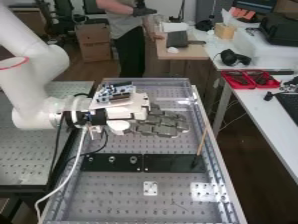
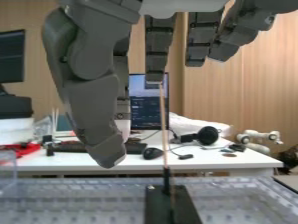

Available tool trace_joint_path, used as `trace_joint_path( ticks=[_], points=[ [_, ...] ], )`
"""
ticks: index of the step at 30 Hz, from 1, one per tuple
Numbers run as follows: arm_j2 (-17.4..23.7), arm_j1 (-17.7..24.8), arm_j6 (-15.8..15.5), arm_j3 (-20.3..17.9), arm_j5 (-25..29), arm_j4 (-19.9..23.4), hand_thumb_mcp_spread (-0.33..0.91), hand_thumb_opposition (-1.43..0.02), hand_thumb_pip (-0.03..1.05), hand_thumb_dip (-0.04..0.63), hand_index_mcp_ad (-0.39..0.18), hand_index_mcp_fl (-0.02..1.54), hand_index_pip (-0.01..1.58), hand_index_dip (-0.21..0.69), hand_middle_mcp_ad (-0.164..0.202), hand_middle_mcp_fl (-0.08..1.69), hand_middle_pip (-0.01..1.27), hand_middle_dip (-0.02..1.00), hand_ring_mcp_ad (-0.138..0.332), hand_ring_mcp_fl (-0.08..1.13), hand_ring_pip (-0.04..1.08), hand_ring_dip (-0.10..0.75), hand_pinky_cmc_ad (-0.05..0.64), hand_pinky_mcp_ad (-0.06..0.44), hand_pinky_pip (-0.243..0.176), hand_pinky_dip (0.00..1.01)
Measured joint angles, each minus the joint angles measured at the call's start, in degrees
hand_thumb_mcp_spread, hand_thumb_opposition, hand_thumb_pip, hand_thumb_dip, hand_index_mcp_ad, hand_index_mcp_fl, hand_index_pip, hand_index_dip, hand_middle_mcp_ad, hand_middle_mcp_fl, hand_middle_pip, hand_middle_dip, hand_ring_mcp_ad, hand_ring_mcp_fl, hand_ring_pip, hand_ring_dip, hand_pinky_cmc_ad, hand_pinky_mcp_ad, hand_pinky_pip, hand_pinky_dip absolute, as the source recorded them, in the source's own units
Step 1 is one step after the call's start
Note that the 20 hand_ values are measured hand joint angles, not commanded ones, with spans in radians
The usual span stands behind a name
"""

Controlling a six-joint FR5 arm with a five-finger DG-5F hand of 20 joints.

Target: Grab the pcb board and place it in the clear container

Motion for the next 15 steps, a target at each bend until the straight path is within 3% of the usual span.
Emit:
trace_joint_path(
  ticks=[8,15],
  points=[
    [3.30,7.74,5.29,-1.17,-2.21,2.68,0.71,-0.91,0.42,0.234,-0.264,0.62,1.33,0.141,-0.002,0.25,0.13,0.17,0.150,0.08,0.11,0.033,0.269,0.103,-0.086,0.17],
    [2.69,14.43,8.69,2.03,-3.92,3.38,0.70,-0.91,0.42,0.234,-0.264,0.64,1.30,0.141,0.000,0.24,0.13,0.17,0.148,0.08,0.11,0.031,0.265,0.101,-0.086,0.17]
  ],
)
